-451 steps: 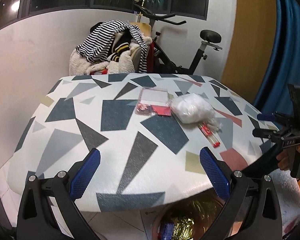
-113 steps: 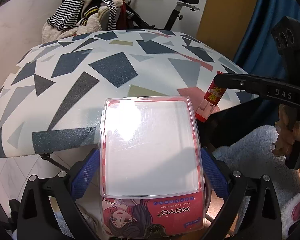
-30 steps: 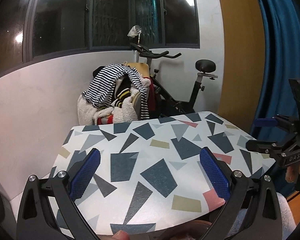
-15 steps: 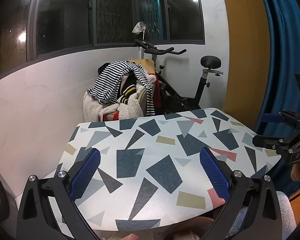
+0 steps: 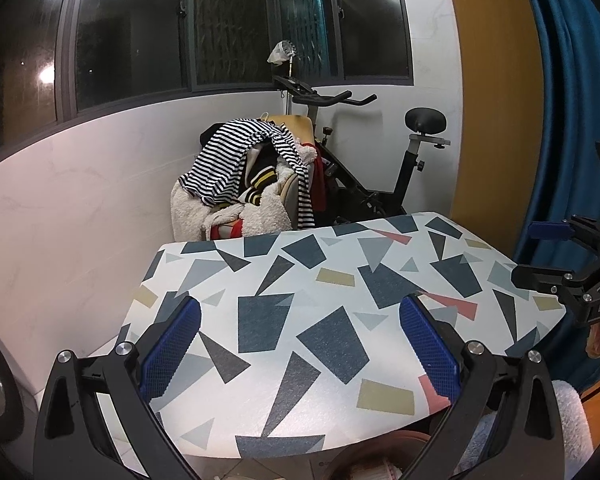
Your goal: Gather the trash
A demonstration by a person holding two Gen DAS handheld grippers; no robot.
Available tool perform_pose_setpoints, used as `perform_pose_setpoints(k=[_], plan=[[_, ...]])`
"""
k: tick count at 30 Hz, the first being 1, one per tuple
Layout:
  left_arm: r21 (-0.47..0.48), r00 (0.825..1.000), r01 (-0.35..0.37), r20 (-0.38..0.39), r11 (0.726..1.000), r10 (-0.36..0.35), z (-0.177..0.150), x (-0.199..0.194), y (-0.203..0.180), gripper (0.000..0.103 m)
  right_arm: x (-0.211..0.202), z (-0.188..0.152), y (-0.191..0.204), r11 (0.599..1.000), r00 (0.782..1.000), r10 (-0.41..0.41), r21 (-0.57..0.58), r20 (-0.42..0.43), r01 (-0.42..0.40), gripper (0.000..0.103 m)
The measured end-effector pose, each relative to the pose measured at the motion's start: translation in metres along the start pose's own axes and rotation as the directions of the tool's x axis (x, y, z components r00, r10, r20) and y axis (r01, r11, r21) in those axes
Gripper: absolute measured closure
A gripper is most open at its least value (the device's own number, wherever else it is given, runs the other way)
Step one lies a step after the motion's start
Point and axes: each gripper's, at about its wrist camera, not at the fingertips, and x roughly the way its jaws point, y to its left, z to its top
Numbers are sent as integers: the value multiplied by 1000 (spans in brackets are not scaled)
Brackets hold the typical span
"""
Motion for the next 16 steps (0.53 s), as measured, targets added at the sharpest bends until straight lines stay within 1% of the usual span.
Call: perform_pose_setpoints(k=[4,16], plan=[[-1,1000,7,3,1000,-7,-1,-1,0,6,0,0,0,1000,1000,1,1,0,-1,6],[11,1000,-12,-11,1000,12,-2,1,-4,6,-3,-2,-2,1000,1000,-1,1,-2,1,6]])
